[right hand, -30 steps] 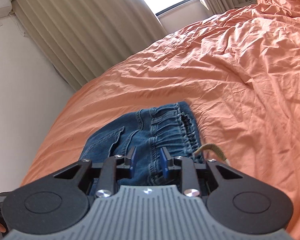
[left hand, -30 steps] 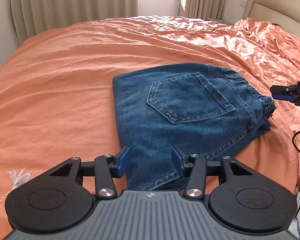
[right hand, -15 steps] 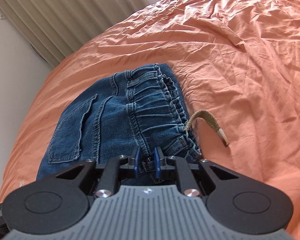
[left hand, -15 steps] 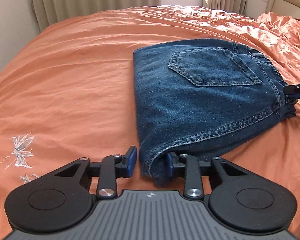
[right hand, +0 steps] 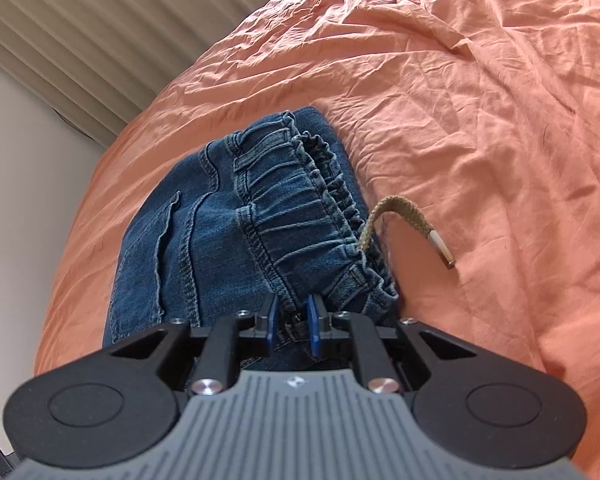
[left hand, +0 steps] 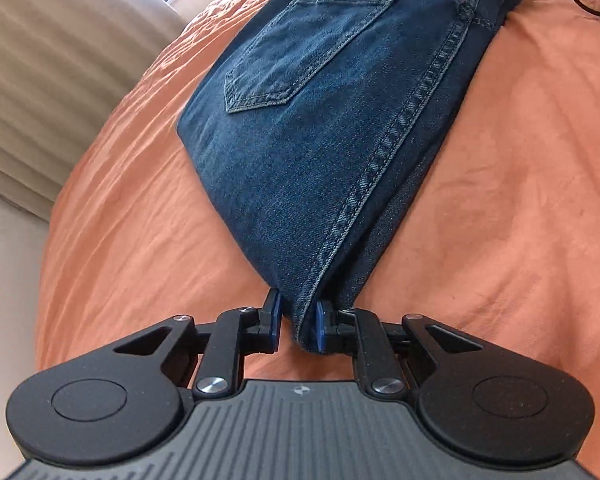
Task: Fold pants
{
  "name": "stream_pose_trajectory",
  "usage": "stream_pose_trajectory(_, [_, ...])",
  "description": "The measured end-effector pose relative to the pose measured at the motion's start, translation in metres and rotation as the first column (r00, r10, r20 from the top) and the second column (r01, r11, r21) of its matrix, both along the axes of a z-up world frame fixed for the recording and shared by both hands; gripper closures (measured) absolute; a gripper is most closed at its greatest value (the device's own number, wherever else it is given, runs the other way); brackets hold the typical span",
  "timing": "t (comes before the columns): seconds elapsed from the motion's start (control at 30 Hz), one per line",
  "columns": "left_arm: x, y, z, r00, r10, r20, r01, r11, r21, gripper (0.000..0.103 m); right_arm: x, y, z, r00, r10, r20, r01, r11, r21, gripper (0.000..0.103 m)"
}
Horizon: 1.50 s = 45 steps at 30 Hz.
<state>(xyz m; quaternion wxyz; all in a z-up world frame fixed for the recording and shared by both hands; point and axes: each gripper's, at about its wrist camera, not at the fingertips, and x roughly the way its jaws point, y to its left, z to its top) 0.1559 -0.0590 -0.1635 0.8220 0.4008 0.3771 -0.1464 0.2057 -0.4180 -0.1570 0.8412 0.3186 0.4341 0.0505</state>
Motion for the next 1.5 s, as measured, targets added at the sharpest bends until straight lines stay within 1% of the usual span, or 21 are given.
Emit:
stream_pose_trajectory(0.07, [-0.001, 0.004, -0.002, 1.0, 0.009, -0.002, -0.009, 1.0, -0.017, 0.085, 0.001, -0.002, -0.002, 1.0, -0.003, -0.007, 0.003, 1.0, 0.014, 0.094])
stream_pose_trajectory(0.23, [-0.006, 0.004, 0.003, 1.0, 0.017, -0.012, -0.017, 1.0, -0.001, 0.085, 0.003, -0.003, -0.003, 1.0, -0.008, -0.011, 0.008, 1.0, 0.013, 0.095])
stream_pose_trajectory(0.33, [-0.009, 0.005, 0.007, 0.999, 0.018, -0.041, -0.018, 1.0, -0.002, 0.089, 0.0, -0.003, -0.003, 1.0, -0.008, -0.011, 0.009, 1.0, 0.016, 0.095])
stream_pose_trajectory(0.5, [-0.01, 0.003, 0.021, 0.994, 0.017, -0.104, -0.016, 1.0, 0.014, 0.088, -0.007, -0.009, -0.006, 0.998, -0.022, -0.055, 0.025, 0.998, 0.058, 0.099])
stream_pose_trajectory(0.53, [-0.008, 0.004, 0.022, 0.99, 0.027, -0.139, -0.025, 1.0, 0.018, 0.086, -0.009, -0.009, -0.008, 0.996, -0.03, -0.085, 0.036, 0.997, 0.064, 0.095])
stream_pose_trajectory(0.57, [-0.007, 0.004, 0.024, 0.985, 0.036, -0.17, -0.032, 0.999, 0.024, 0.086, -0.01, -0.01, -0.01, 0.993, -0.039, -0.111, 0.045, 0.997, 0.055, 0.078])
stream_pose_trajectory(0.6, [-0.008, 0.005, 0.027, 0.981, 0.033, -0.193, -0.03, 0.999, 0.016, 0.086, -0.013, -0.009, -0.01, 0.992, -0.04, -0.124, 0.046, 0.998, 0.048, 0.067])
stream_pose_trajectory(0.7, [-0.02, 0.013, 0.048, 0.981, 0.029, -0.193, -0.042, 0.997, -0.067, 0.082, -0.027, -0.012, 0.001, 0.996, -0.049, -0.072, 0.054, 0.996, 0.073, 0.067])
stream_pose_trajectory(0.73, [-0.023, 0.017, 0.058, 0.982, 0.04, -0.185, -0.062, 0.991, -0.116, 0.076, -0.031, -0.013, 0.006, 0.997, -0.057, -0.051, 0.061, 0.995, 0.084, 0.066])
stream_pose_trajectory(0.8, [-0.024, 0.026, 0.077, 0.98, 0.06, -0.188, -0.102, 0.97, -0.221, 0.067, -0.041, -0.016, 0.016, 0.998, -0.063, 0.012, 0.062, 0.99, 0.123, 0.058])
stream_pose_trajectory(0.87, [-0.018, 0.034, 0.094, 0.975, 0.087, -0.203, -0.152, 0.931, -0.332, 0.057, -0.047, -0.018, 0.023, 0.995, -0.069, 0.068, 0.058, 0.988, 0.144, 0.054])
stream_pose_trajectory(0.9, [-0.014, 0.038, 0.1, 0.972, 0.102, -0.211, -0.179, 0.906, -0.383, 0.056, -0.049, -0.019, 0.029, 0.992, -0.073, 0.102, 0.057, 0.988, 0.146, 0.054])
stream_pose_trajectory(0.97, [0.0, 0.049, 0.111, 0.959, 0.16, -0.235, -0.259, 0.835, -0.486, 0.053, -0.05, -0.022, 0.035, 0.986, -0.079, 0.145, 0.058, 0.987, 0.147, 0.05])
stream_pose_trajectory(1.03, [0.015, 0.057, 0.116, 0.943, 0.223, -0.247, -0.326, 0.774, -0.543, 0.051, -0.048, -0.026, 0.038, 0.983, -0.089, 0.162, 0.065, 0.986, 0.151, 0.045])
stream_pose_trajectory(1.07, [0.022, 0.059, 0.114, 0.932, 0.252, -0.259, -0.357, 0.758, -0.546, 0.051, -0.046, -0.028, 0.037, 0.982, -0.095, 0.161, 0.07, 0.986, 0.152, 0.043])
stream_pose_trajectory(1.13, [0.041, 0.059, 0.106, 0.902, 0.336, -0.271, -0.43, 0.748, -0.506, 0.051, -0.041, -0.031, 0.035, 0.983, -0.107, 0.151, 0.084, 0.985, 0.148, 0.043])
stream_pose_trajectory(1.2, [0.052, 0.061, 0.098, 0.89, 0.376, -0.257, -0.455, 0.742, -0.493, 0.051, -0.039, -0.034, 0.035, 0.981, -0.111, 0.158, 0.088, 0.985, 0.146, 0.043])
stream_pose_trajectory(1.27, [0.061, 0.064, 0.093, 0.879, 0.401, -0.257, -0.476, 0.722, -0.502, 0.051, -0.036, -0.035, 0.036, 0.979, -0.105, 0.176, 0.083, 0.988, 0.13, 0.043])
stream_pose_trajectory(1.33, [0.069, 0.066, 0.086, 0.876, 0.397, -0.275, -0.483, 0.71, -0.512, 0.05, -0.029, -0.036, 0.037, 0.978, -0.098, 0.185, 0.083, 0.993, 0.085, 0.041])
stream_pose_trajectory(1.43, [0.078, 0.064, 0.076, 0.882, 0.379, -0.28, -0.471, 0.724, -0.503, 0.049, -0.015, -0.034, 0.031, 0.983, -0.089, 0.163, 0.086, 0.996, 0.025, 0.04])
stream_pose_trajectory(1.5, [0.084, 0.066, 0.07, 0.88, 0.383, -0.28, -0.474, 0.706, -0.526, 0.047, -0.005, -0.033, 0.027, 0.985, -0.077, 0.152, 0.076, 0.997, 0.009, 0.04])
